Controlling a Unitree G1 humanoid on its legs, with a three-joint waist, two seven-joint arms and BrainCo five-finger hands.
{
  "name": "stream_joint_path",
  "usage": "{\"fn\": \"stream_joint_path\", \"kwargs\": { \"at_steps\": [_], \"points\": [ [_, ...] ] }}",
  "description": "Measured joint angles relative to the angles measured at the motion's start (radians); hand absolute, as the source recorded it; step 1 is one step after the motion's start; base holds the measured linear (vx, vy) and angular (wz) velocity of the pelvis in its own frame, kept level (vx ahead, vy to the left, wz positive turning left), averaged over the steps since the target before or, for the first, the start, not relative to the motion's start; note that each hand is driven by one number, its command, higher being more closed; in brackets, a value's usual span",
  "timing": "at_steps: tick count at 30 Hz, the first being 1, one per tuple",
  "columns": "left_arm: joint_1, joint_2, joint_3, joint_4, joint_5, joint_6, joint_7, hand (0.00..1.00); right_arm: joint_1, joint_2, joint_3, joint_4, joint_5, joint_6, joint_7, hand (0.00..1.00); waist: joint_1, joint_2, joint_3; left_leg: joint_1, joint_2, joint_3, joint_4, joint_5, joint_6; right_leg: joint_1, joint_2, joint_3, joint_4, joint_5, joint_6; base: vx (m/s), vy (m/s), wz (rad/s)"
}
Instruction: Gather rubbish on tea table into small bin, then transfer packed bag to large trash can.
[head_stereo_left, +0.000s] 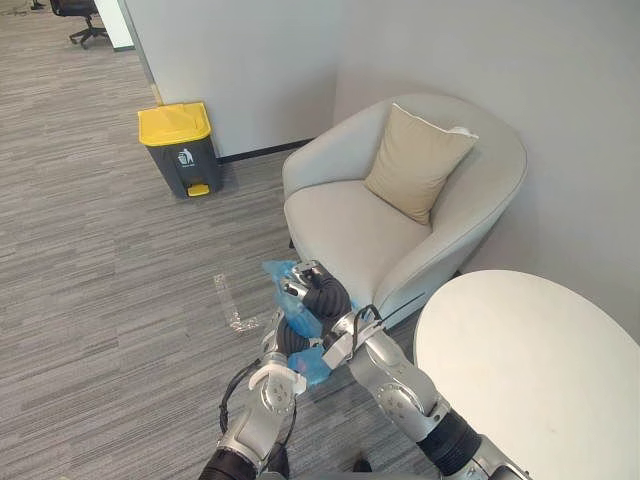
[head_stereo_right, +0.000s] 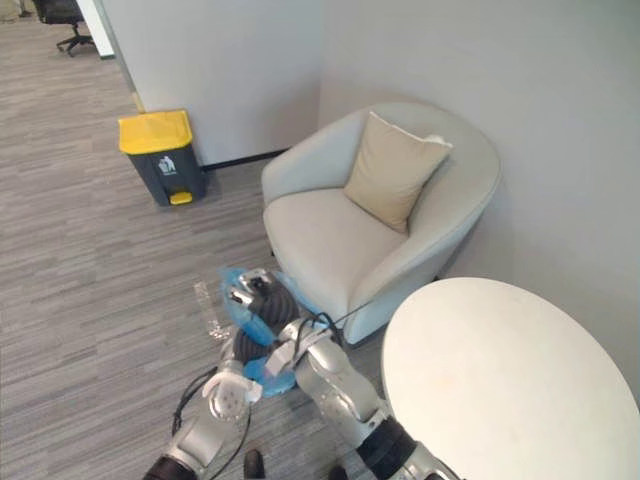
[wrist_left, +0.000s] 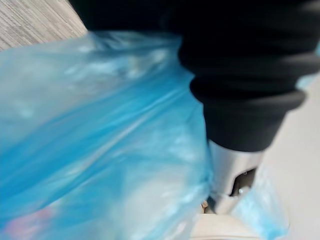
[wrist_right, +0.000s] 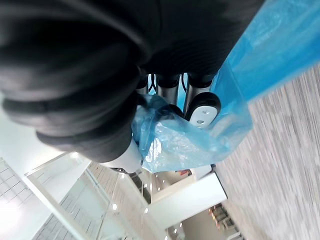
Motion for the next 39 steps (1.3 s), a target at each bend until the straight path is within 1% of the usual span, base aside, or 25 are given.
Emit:
{"fn": "stream_joint_path", "kwargs": {
  "at_steps": [2,5,9,10,11,17,24,28,34,36,38,39],
  "points": [
    [0.000,-0.003,0.006,0.000,-0.002,0.000,0.001,0.00,-0.001,0.007,0.018,-0.030,0.030,0.000,0.002,1.00,0.000,-0.006,-0.004,0.000,0.002,0.000,0.000,0.000,0.000,0.000,0.002,0.001,0.000,0.000,0.000,0.04,-0.001,-0.02],
    [0.000,-0.003,0.005,0.000,-0.008,0.000,0.002,0.00,-0.002,0.023,0.034,-0.031,0.048,0.000,0.004,1.00,-0.001,-0.017,-0.011,0.001,0.004,0.001,0.000,0.001,-0.001,0.000,0.005,0.003,0.000,0.000,-0.001,0.00,0.000,0.00],
    [-0.001,-0.003,0.005,0.001,-0.008,0.003,0.019,0.00,-0.011,0.025,0.075,-0.031,0.075,0.000,0.004,1.00,-0.003,-0.018,-0.012,0.010,0.006,0.008,0.000,0.000,-0.003,0.004,0.006,0.012,0.002,0.001,-0.002,0.00,0.000,-0.05],
    [-0.005,-0.003,0.005,0.001,-0.008,0.005,0.021,1.00,-0.018,0.026,0.089,-0.031,0.080,0.000,0.004,1.00,-0.003,-0.019,-0.012,0.010,0.007,0.009,0.000,-0.001,-0.003,0.003,0.007,0.015,0.002,0.002,-0.003,0.00,0.000,-0.09],
    [-0.012,-0.003,0.005,0.003,-0.008,0.007,0.025,1.00,-0.025,0.026,0.105,-0.031,0.092,0.000,0.004,1.00,-0.004,-0.019,-0.013,0.011,0.009,0.012,-0.001,-0.007,-0.012,0.002,0.009,0.019,0.001,0.004,-0.006,0.00,0.002,-0.09],
    [-0.067,-0.002,0.006,0.049,-0.008,0.022,0.058,1.00,-0.029,0.026,0.145,-0.031,0.148,0.000,0.011,1.00,-0.007,-0.020,-0.014,0.014,0.014,0.024,-0.005,-0.007,-0.016,-0.002,0.012,0.033,0.001,0.006,-0.010,0.01,0.000,-0.08],
    [-0.109,-0.002,0.020,0.062,-0.038,0.035,0.064,1.00,-0.029,0.026,0.166,-0.031,0.149,0.000,0.026,1.00,-0.015,-0.021,-0.014,0.017,0.013,0.035,0.000,-0.005,-0.014,-0.004,0.013,0.047,-0.002,0.011,-0.009,0.03,0.007,-0.06],
    [-0.114,-0.002,0.041,0.062,-0.058,0.035,0.064,1.00,-0.014,0.026,0.170,-0.031,0.149,0.000,0.053,1.00,-0.016,-0.020,-0.014,0.020,0.013,0.038,0.000,-0.005,-0.013,-0.003,0.013,0.050,-0.003,0.011,-0.009,0.02,0.003,-0.02],
    [-0.113,-0.002,0.046,0.064,-0.079,0.035,0.062,1.00,0.054,0.027,0.166,-0.031,0.143,0.000,0.091,1.00,-0.018,-0.020,-0.014,0.023,0.013,0.039,0.000,-0.005,-0.013,0.000,0.012,0.051,-0.002,0.011,-0.009,0.00,0.000,0.00],
    [-0.113,-0.004,0.055,0.064,-0.094,0.035,0.059,1.00,0.080,0.027,0.154,-0.031,0.110,0.000,0.102,1.00,-0.018,-0.020,-0.014,0.026,0.013,0.039,-0.001,-0.005,-0.013,0.002,0.012,0.051,-0.002,0.011,-0.008,0.00,0.000,0.00],
    [-0.110,-0.004,0.072,0.063,-0.122,0.034,0.057,1.00,0.125,0.026,0.109,-0.030,0.064,0.000,0.106,1.00,-0.018,-0.020,-0.014,0.026,0.013,0.039,-0.005,-0.006,-0.014,0.002,0.011,0.050,-0.001,0.010,-0.008,0.00,0.000,0.00],
    [-0.106,-0.004,0.077,0.063,-0.129,0.033,0.056,1.00,0.139,0.024,0.092,-0.029,0.059,0.000,0.107,1.00,-0.018,-0.020,-0.014,0.026,0.013,0.039,-0.005,-0.006,-0.015,0.002,0.011,0.050,0.000,0.010,-0.008,0.00,0.000,0.00]
  ]
}}
